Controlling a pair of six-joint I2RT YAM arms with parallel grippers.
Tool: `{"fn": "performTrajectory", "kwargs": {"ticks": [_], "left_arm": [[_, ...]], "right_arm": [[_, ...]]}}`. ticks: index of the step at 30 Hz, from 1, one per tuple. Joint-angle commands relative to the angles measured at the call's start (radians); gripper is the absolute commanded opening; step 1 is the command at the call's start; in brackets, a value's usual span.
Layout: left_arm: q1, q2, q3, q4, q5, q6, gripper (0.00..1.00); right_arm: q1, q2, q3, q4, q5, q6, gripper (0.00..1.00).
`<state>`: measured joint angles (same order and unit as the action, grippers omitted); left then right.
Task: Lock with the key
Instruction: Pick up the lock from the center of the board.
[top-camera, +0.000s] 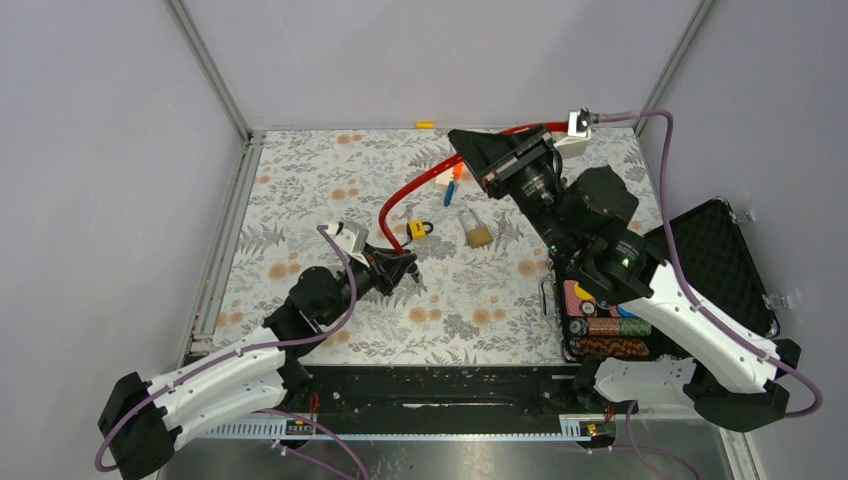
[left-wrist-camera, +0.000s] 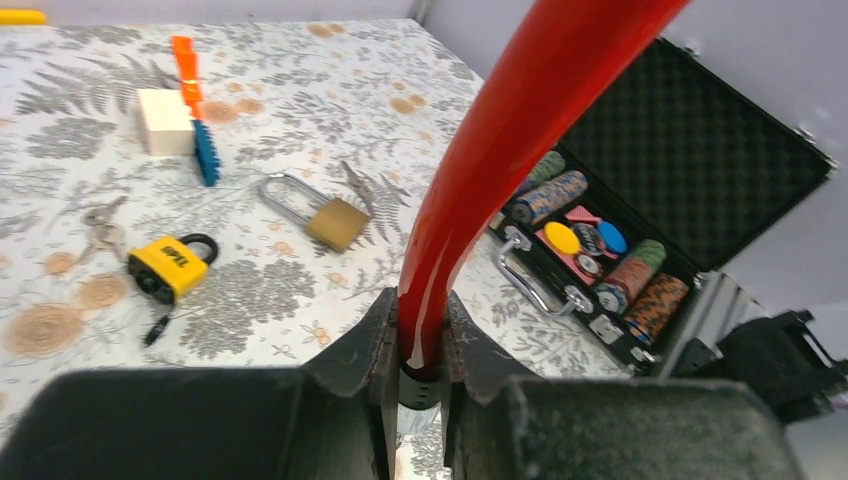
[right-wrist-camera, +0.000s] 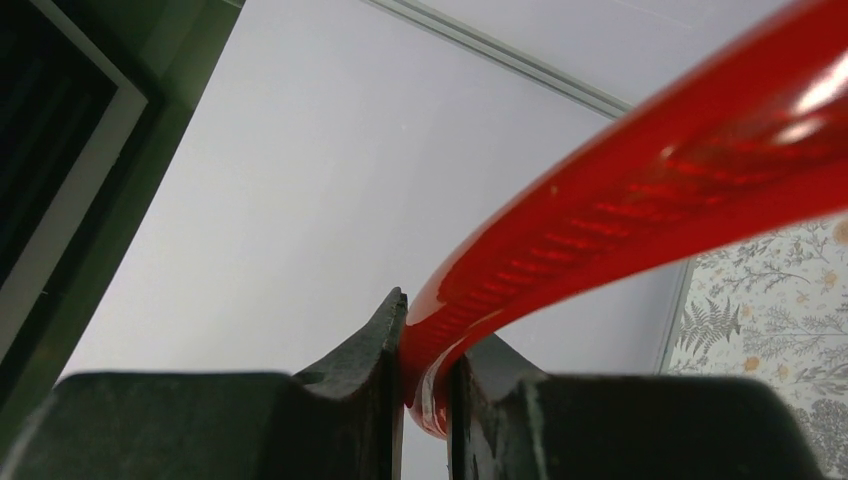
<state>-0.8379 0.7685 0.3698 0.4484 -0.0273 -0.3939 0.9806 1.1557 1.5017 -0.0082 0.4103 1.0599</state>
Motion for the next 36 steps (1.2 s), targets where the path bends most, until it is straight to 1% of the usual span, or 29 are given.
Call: {"fn": "performTrajectory", "kwargs": {"ticks": [1, 3, 6, 8, 12, 13, 14, 16, 17, 23, 25, 30, 32, 36], "left_arm": [[-0.001, -0.046, 0.131, -0.028, -0.150, 0.068, 0.00], [-0.002, -0.056, 0.166, -0.063, -0.212, 0.091, 0.00], [0.000, -0.060, 0.222, -0.117, -0.290, 0.119, 0.00], [-0.002, -0.060, 0.266, -0.158, -0.324, 0.143, 0.00], [-0.002, -0.063, 0.338, -0.216, -0.383, 0.187, 0.00], [0.000, -0.062, 0.363, -0.229, -0.400, 0.195, 0.00], [-0.002, -0.059, 0.382, -0.243, -0.418, 0.206, 0.00], [-0.002, -0.053, 0.424, -0.272, -0.455, 0.217, 0.00], [-0.001, -0.049, 0.443, -0.293, -0.470, 0.220, 0.00], [-0.001, -0.005, 0.550, -0.389, -0.525, 0.193, 0.00], [0.000, 0.014, 0.588, -0.431, -0.543, 0.177, 0.00], [0.000, 0.062, 0.672, -0.540, -0.570, 0.129, 0.00], [0.000, 0.082, 0.708, -0.576, -0.576, 0.111, 0.00], [0.000, 0.125, 0.738, -0.612, -0.617, 0.085, 0.00]], "right_arm": [[-0.003, -0.096, -0.137, 0.136, 0.021, 0.047, 0.00], [-0.003, -0.132, -0.213, 0.172, 0.023, 0.052, 0.03], [-0.003, -0.188, -0.324, 0.213, 0.031, 0.069, 0.11], [-0.003, -0.223, -0.396, 0.242, 0.040, 0.086, 0.16], [-0.003, -0.274, -0.509, 0.268, 0.052, 0.105, 0.22], [-0.003, -0.285, -0.534, 0.276, 0.052, 0.108, 0.25], [-0.003, -0.297, -0.559, 0.283, 0.053, 0.113, 0.29], [-0.002, -0.320, -0.607, 0.293, 0.055, 0.133, 0.44], [-0.003, -0.332, -0.630, 0.297, 0.057, 0.148, 0.50], [-0.003, -0.391, -0.748, 0.301, 0.045, 0.232, 0.78], [-0.003, -0.420, -0.787, 0.288, 0.028, 0.243, 0.83], [-0.003, -0.517, -0.907, 0.221, 0.004, 0.309, 0.87], [-0.003, -0.567, -0.964, 0.213, -0.007, 0.344, 0.91], [-0.003, -0.610, -0.995, 0.220, -0.065, 0.387, 0.98]]}}
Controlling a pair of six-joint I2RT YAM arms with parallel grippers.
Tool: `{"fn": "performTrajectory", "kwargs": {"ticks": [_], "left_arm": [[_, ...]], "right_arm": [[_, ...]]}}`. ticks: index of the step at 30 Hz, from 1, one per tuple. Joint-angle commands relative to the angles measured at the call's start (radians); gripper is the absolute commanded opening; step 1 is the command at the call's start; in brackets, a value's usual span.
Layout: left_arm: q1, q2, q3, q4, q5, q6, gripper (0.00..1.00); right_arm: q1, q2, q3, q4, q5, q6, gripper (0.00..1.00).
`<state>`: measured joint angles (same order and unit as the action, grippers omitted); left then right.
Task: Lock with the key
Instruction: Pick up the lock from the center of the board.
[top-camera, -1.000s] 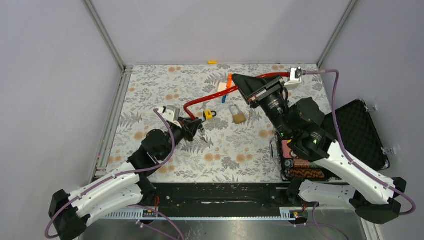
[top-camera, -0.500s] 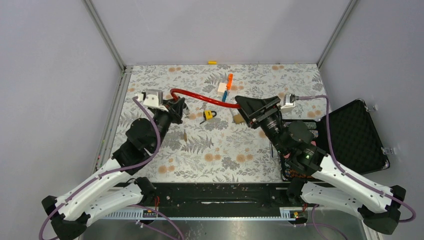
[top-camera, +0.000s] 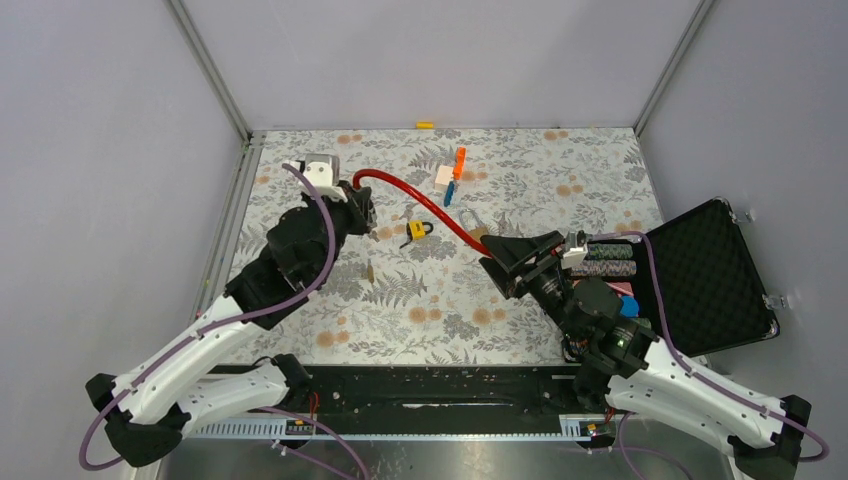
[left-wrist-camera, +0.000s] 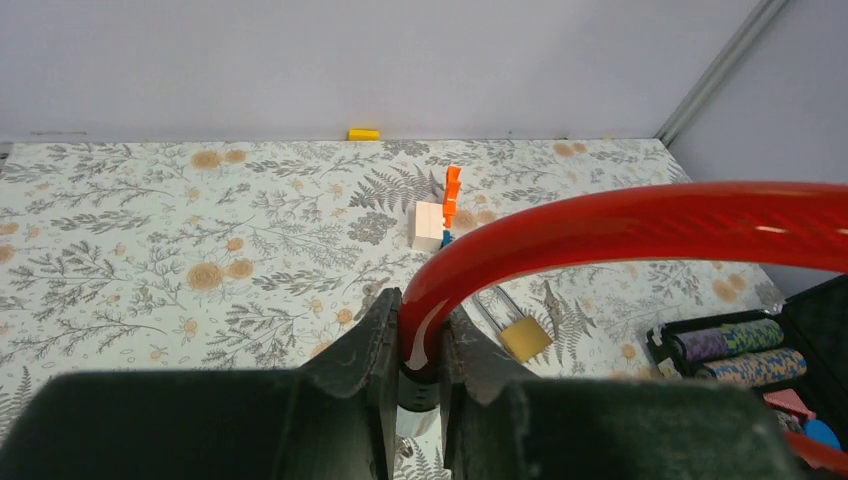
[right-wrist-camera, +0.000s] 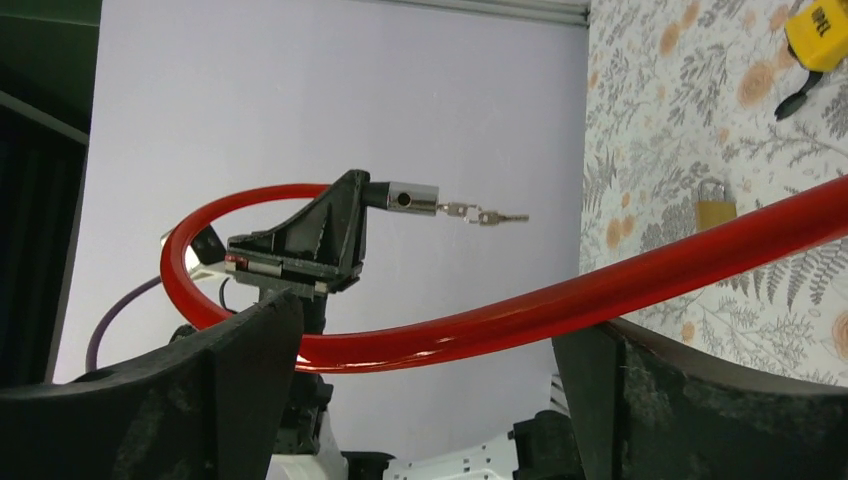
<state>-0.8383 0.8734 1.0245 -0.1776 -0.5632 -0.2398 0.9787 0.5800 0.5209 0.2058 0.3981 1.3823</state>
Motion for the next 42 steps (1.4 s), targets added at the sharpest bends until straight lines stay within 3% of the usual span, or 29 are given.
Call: {"fn": "performTrajectory", "kwargs": {"ticks": [1, 10, 13, 15, 18, 21, 24, 35, 42], "left_arm": [[-0.001, 0.031, 0.090, 0.009, -0.097, -0.075, 0.00], [0.016, 0.162, 0.204, -0.077, -0.166, -0.130, 0.00], [0.037, 0.207, 0.244, -0.091, -0.176, -0.162, 0.00], [0.044, 0.228, 0.240, -0.072, -0.218, -0.177, 0.00], [0.051, 0.222, 0.173, 0.011, -0.240, -0.198, 0.00], [0.078, 0.217, 0.146, 0.016, -0.229, -0.232, 0.00], [0.106, 0.212, 0.144, 0.011, -0.174, -0.240, 0.00], [0.115, 0.123, 0.132, 0.075, 0.076, -0.022, 0.00], [0.115, 0.049, 0.161, -0.038, 0.282, 0.159, 0.00]], "right_arm": [[-0.001, -0.035, -0.010, 0.008, -0.072, 0.070, 0.99], [-0.002, 0.015, 0.031, 0.144, -0.294, 0.071, 1.00], [-0.002, 0.049, 0.000, 0.253, -0.327, 0.162, 1.00], [-0.002, 0.063, -0.020, 0.289, -0.301, 0.280, 0.99], [-0.001, 0.051, 0.002, 0.194, -0.204, 0.429, 0.99], [-0.001, 0.021, 0.031, 0.132, -0.092, 0.446, 0.99], [-0.001, -0.001, 0.073, 0.111, -0.032, 0.302, 0.99], [-0.002, -0.031, 0.231, -0.155, -0.003, -0.592, 0.99], [-0.002, 0.020, 0.317, -0.282, -0.006, -0.890, 0.99]]}}
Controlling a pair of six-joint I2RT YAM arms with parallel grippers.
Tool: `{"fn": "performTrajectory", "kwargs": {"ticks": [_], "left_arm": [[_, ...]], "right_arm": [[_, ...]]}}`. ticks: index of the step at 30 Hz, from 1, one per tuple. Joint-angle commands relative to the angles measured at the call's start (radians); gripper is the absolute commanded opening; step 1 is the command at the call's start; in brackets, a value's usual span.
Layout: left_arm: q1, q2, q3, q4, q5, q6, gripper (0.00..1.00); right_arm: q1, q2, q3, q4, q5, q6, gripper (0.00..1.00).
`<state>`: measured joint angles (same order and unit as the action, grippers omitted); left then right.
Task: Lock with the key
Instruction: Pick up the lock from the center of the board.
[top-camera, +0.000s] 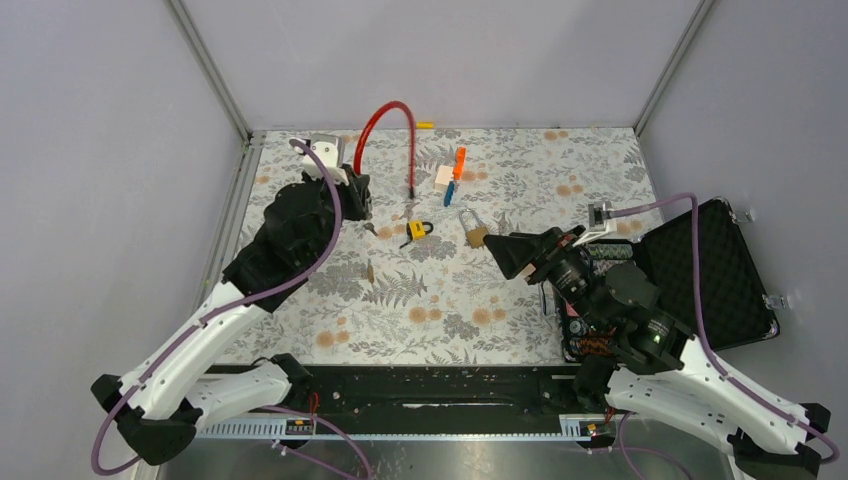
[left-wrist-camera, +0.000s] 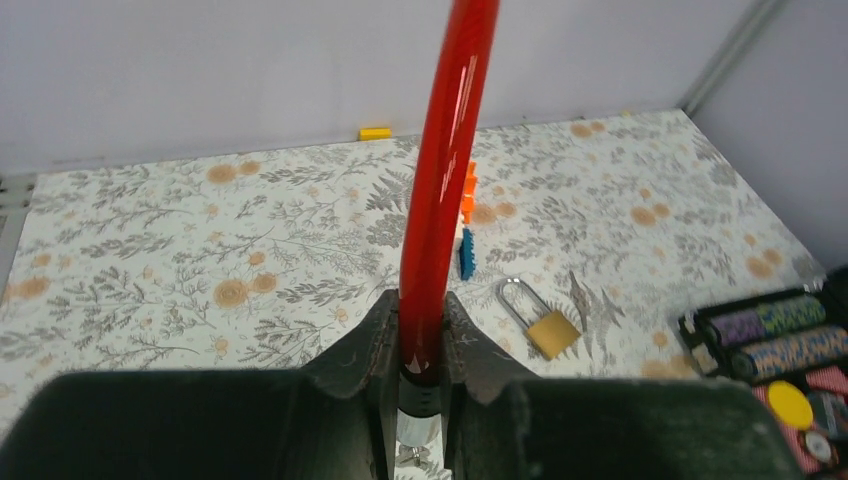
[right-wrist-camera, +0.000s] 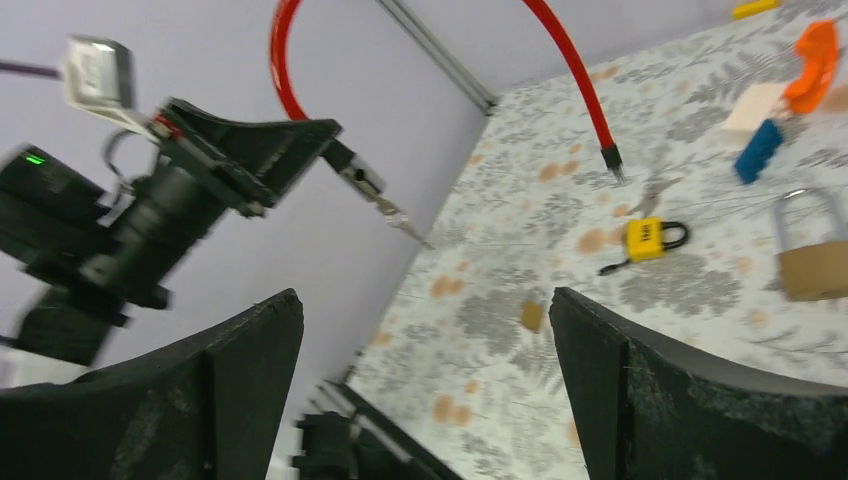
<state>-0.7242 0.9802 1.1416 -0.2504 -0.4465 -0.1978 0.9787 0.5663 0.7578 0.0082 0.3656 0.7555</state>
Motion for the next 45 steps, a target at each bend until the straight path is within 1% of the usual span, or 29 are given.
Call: {"fn": "performTrajectory", "kwargs": {"ticks": [1, 6, 11, 13, 16, 23, 29, 31, 34, 38, 42, 45], "left_arm": [[0.001, -0.070, 0.044, 0.024, 0.180, 0.122, 0.00], [0.001, -0.135, 0.054, -0.008, 0.231, 0.113, 0.00], [0.002, -0.182, 0.072, -0.019, 0.288, 0.088, 0.00], [0.000, -0.195, 0.077, -0.018, 0.298, 0.078, 0.00], [0.000, -0.210, 0.085, -0.016, 0.314, 0.073, 0.00], [0.000, -0.231, 0.111, -0.014, 0.335, 0.073, 0.00], [0.001, -0.233, 0.136, -0.017, 0.355, 0.065, 0.00], [0.000, -0.236, 0.142, -0.016, 0.361, 0.063, 0.00], [0.001, -0.239, 0.149, -0.009, 0.368, 0.055, 0.00], [0.001, -0.242, 0.156, 0.011, 0.389, 0.035, 0.00], [0.000, -0.252, 0.157, 0.032, 0.405, 0.017, 0.00], [0.001, -0.262, 0.158, 0.043, 0.415, 0.005, 0.00]], "right_arm": [[-0.002, 0.046, 0.090, -0.093, 0.022, -0.286, 1.00], [-0.002, 0.100, 0.129, -0.137, 0.075, -0.369, 0.99], [-0.002, 0.127, 0.125, -0.160, 0.223, -0.432, 1.00], [-0.001, 0.118, 0.120, -0.173, 0.257, -0.448, 0.99], [-0.002, 0.098, 0.114, -0.179, 0.253, -0.485, 0.99], [-0.002, 0.112, 0.110, -0.176, 0.144, -0.608, 0.99], [-0.002, 0.161, 0.094, -0.147, 0.098, -0.619, 0.98], [-0.001, 0.181, 0.087, -0.135, 0.099, -0.621, 0.97], [-0.004, 0.208, 0.081, -0.105, 0.153, -0.609, 0.98], [-0.016, 0.242, 0.084, -0.084, 0.187, -0.589, 0.98], [-0.030, 0.284, 0.094, -0.069, 0.180, -0.571, 0.93], [-0.042, 0.311, 0.098, -0.057, 0.148, -0.560, 0.84]]}}
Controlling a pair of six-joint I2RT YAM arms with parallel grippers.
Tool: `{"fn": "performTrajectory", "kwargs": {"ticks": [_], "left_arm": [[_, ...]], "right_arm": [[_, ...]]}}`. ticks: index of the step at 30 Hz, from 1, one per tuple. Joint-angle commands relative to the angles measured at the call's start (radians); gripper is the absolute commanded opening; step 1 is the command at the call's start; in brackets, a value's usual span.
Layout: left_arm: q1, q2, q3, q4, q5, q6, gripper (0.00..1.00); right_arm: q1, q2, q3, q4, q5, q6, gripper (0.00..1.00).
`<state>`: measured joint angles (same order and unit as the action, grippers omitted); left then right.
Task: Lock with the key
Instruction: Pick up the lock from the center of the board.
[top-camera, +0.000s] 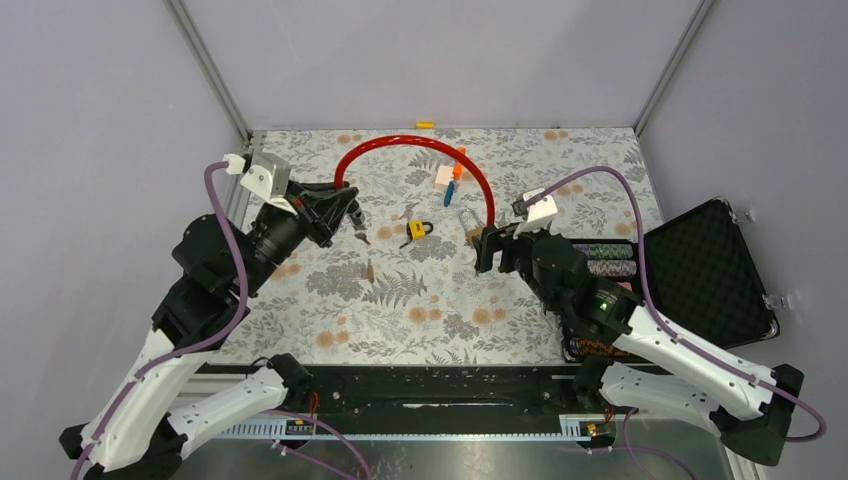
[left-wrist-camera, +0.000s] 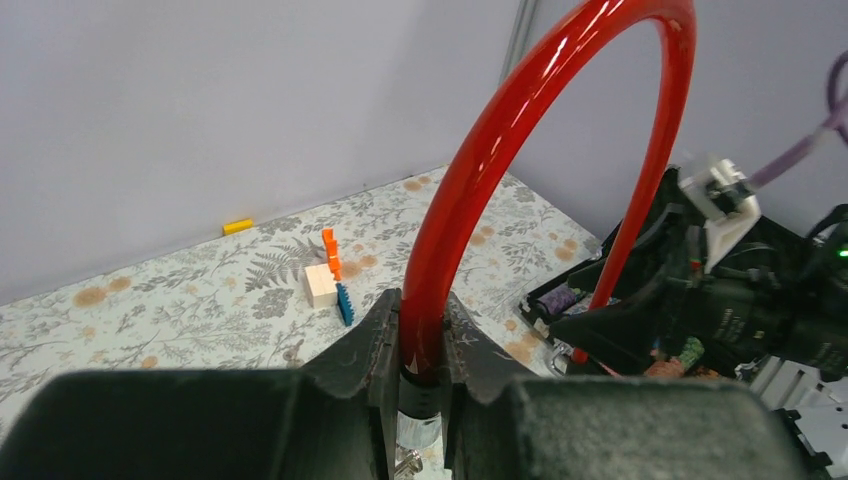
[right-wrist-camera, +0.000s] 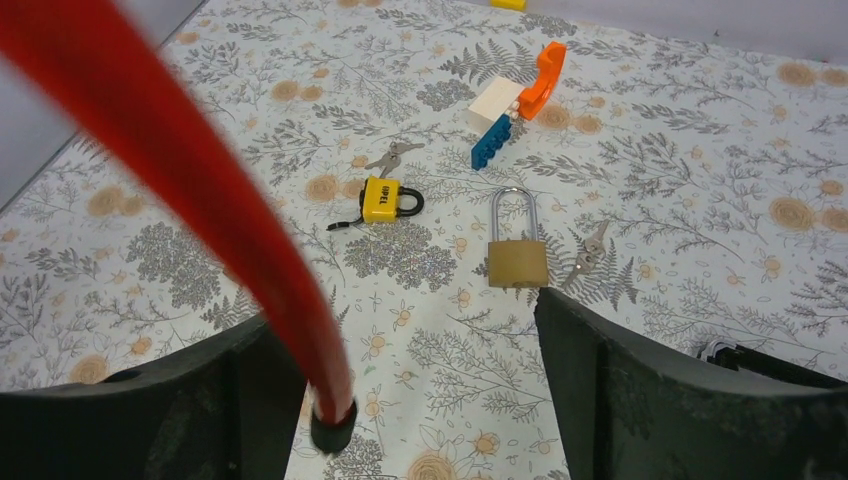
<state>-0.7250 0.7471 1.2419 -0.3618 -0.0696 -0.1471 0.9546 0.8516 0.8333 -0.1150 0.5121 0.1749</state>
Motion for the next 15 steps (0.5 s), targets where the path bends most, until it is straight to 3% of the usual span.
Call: {"fn": "performTrajectory", "kwargs": {"ticks": [1, 8, 12, 15], "left_arm": [[0.002, -0.032, 0.059, 0.157, 0.041, -0.051, 0.00], [0.002, -0.042, 0.057, 0.170, 0.046, -0.079, 0.00], [0.002, -0.035, 0.047, 0.168, 0.042, -0.123, 0.00], [0.002, -0.027, 0.019, 0.152, 0.020, -0.189, 0.00]], "right_arm": [[-0.020, 0.030, 0.021, 0.073, -0.016, 0.024, 0.80], [-0.022, 0.042, -0.002, 0.140, -0.159, 0.043, 0.39], [-0.022, 0.027, 0.003, 0.142, -0.241, 0.066, 0.03], [-0.022, -0.004, 0.008, 0.176, -0.307, 0.105, 0.00]]}}
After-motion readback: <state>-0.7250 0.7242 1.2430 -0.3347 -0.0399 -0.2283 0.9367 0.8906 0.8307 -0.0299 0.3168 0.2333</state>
